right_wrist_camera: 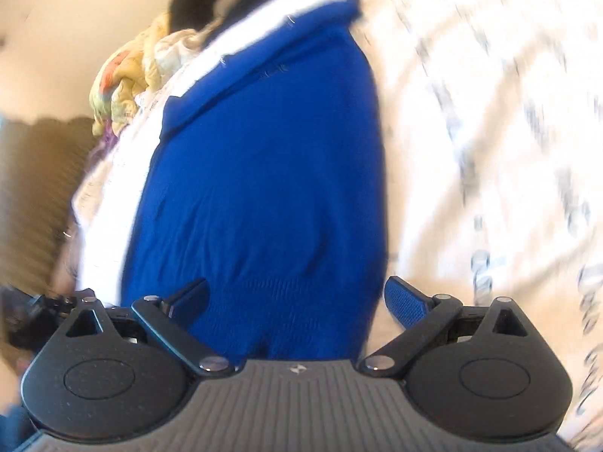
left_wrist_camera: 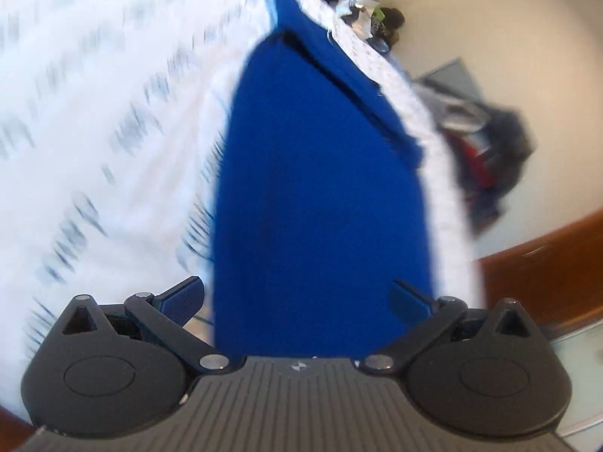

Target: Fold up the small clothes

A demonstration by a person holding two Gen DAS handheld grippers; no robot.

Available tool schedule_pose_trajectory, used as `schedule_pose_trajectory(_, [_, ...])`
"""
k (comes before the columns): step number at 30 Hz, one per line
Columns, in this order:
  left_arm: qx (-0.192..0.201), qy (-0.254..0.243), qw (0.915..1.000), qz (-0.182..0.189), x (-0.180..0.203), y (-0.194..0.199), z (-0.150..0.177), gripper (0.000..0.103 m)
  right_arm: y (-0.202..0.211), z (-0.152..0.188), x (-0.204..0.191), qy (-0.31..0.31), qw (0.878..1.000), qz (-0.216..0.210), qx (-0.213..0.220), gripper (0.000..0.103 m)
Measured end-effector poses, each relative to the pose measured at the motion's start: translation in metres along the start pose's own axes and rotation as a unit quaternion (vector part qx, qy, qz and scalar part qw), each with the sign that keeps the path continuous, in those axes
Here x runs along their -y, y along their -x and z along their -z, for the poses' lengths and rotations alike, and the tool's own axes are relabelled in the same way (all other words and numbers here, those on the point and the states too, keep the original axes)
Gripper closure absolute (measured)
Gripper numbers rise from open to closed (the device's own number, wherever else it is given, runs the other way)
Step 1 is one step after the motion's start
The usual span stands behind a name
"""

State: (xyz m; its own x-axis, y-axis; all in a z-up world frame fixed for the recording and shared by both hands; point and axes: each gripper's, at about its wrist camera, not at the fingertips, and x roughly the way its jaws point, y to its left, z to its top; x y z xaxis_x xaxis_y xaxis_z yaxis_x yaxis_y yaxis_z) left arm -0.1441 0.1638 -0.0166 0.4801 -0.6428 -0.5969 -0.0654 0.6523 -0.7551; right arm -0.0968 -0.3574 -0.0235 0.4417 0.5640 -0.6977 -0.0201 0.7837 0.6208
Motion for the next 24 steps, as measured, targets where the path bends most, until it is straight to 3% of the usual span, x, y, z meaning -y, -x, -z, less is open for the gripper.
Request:
schedule_pose_trajectory(2, [-0.019,0.022,0.9992,0.028,-0.006,-0.005,0.001,0.001,-0.005,0.001,0.001,-0.004,0.999,-0.026,-0.027,0.002])
schedule_pose_trajectory(5, [-0.024,0.008,0.9995,0.019,0.001,-0.006,0.0,0.003,-0.011,-0.001,-0.002,0.0,0.998,-0.042,-0.053,0.002])
schedule_pose_trajectory(7, [-0.029,-0.002,0.9996,0.002,0.005,-0.006,-0.001,0.014,-0.01,0.001,-0.002,-0.004,0.998,-0.045,-0.047,0.002])
schedule_pose_trajectory(8, [-0.035,-0.012,0.9992,-0.012,0.007,-0.007,-0.002,0.031,-0.006,0.004,0.0,-0.008,0.998,-0.045,-0.042,0.006])
schedule_pose_trajectory(9, [-0.038,-0.025,0.9985,-0.03,0.013,-0.007,-0.004,0.041,-0.004,0.005,0.001,-0.012,0.998,-0.042,-0.037,0.019])
schedule_pose_trajectory(15, [-0.049,-0.033,0.996,-0.066,0.013,-0.008,-0.006,0.069,0.007,0.011,0.014,-0.004,0.999,0.01,-0.032,0.086])
schedule_pose_trajectory(16, [-0.052,-0.031,0.9955,-0.073,0.012,-0.009,-0.008,0.076,0.008,0.012,0.016,-0.006,0.999,0.013,-0.031,0.091])
schedule_pose_trajectory(17, [-0.059,-0.025,0.995,-0.076,0.009,-0.01,-0.009,0.095,0.009,0.013,0.018,-0.005,0.999,0.016,-0.03,0.097])
schedule_pose_trajectory(21, [-0.06,-0.018,0.9963,-0.059,0.007,-0.011,-0.012,0.097,0.011,0.017,0.024,-0.017,1.0,-0.003,-0.011,0.098])
schedule_pose_trajectory(24, [-0.035,-0.043,0.9977,-0.04,0.027,-0.005,-0.021,0.097,0.023,0.014,0.027,-0.044,0.997,-0.06,0.02,0.098])
